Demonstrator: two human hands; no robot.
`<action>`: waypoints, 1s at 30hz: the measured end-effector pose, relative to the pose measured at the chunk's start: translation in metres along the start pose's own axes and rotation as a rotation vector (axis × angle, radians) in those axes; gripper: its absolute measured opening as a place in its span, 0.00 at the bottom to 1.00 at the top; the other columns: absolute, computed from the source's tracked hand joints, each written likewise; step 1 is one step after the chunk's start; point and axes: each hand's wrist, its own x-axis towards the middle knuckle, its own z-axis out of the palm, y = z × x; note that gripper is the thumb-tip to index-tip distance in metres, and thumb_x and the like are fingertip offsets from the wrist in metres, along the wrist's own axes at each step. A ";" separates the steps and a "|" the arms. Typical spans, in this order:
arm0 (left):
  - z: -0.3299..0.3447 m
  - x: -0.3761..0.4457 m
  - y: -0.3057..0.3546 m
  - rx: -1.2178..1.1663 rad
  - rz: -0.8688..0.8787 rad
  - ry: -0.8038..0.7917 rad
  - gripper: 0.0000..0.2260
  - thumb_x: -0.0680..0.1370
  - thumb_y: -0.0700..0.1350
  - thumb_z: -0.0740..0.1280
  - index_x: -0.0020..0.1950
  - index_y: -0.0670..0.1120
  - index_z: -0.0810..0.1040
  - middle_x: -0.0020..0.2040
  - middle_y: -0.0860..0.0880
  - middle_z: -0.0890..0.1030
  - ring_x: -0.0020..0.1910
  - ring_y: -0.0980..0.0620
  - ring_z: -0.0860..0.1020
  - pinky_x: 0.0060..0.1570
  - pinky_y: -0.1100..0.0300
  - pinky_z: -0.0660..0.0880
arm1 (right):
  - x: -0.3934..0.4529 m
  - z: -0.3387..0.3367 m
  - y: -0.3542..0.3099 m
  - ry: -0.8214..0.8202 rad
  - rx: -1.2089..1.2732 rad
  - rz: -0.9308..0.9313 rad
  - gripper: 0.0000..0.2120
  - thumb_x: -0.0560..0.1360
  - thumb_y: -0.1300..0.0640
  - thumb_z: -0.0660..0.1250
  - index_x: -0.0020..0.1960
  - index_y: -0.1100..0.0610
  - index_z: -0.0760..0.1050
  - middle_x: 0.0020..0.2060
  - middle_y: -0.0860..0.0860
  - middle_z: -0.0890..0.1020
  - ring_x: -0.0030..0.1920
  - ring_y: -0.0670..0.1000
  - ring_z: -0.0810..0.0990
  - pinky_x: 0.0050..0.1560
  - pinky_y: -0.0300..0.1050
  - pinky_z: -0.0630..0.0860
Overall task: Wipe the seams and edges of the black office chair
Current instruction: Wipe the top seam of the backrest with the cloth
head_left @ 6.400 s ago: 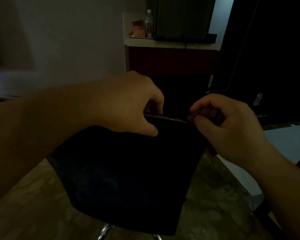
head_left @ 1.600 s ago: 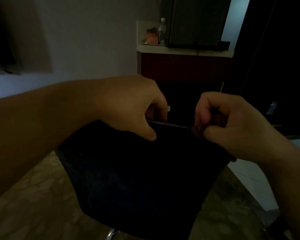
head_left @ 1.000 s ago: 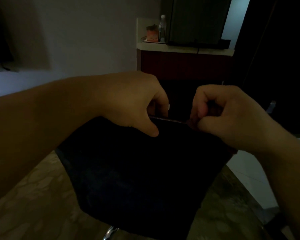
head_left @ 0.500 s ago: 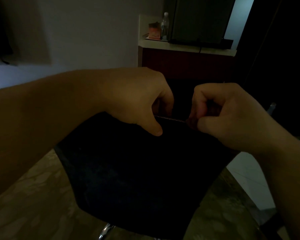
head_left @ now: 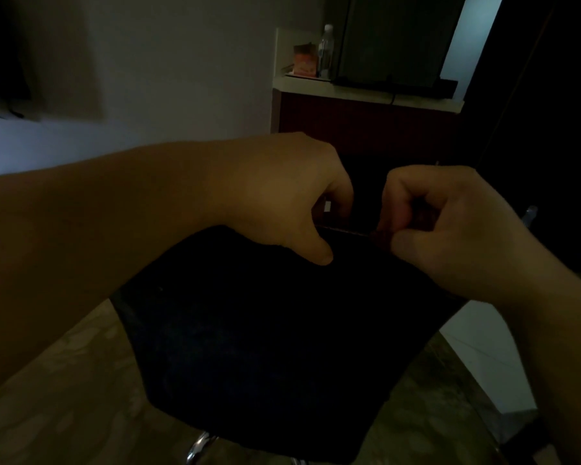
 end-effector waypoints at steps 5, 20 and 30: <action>-0.004 -0.009 -0.004 0.009 0.037 0.022 0.22 0.70 0.59 0.74 0.64 0.59 0.80 0.47 0.66 0.78 0.48 0.77 0.73 0.49 0.80 0.69 | -0.003 0.003 0.008 0.115 -0.044 0.031 0.10 0.68 0.65 0.69 0.35 0.52 0.72 0.28 0.55 0.77 0.23 0.46 0.70 0.22 0.36 0.66; -0.007 -0.010 -0.014 0.037 0.038 -0.029 0.22 0.72 0.55 0.75 0.66 0.59 0.80 0.39 0.72 0.70 0.40 0.83 0.70 0.41 0.84 0.64 | -0.003 -0.004 0.001 -0.069 0.012 -0.025 0.12 0.68 0.64 0.68 0.33 0.50 0.70 0.31 0.53 0.77 0.29 0.55 0.76 0.29 0.43 0.73; -0.006 -0.009 -0.015 -0.050 -0.003 -0.027 0.21 0.71 0.54 0.76 0.63 0.57 0.82 0.37 0.71 0.73 0.40 0.78 0.74 0.39 0.81 0.67 | 0.005 -0.002 0.001 -0.048 0.057 0.015 0.13 0.69 0.68 0.69 0.33 0.53 0.71 0.31 0.57 0.78 0.28 0.59 0.75 0.29 0.42 0.71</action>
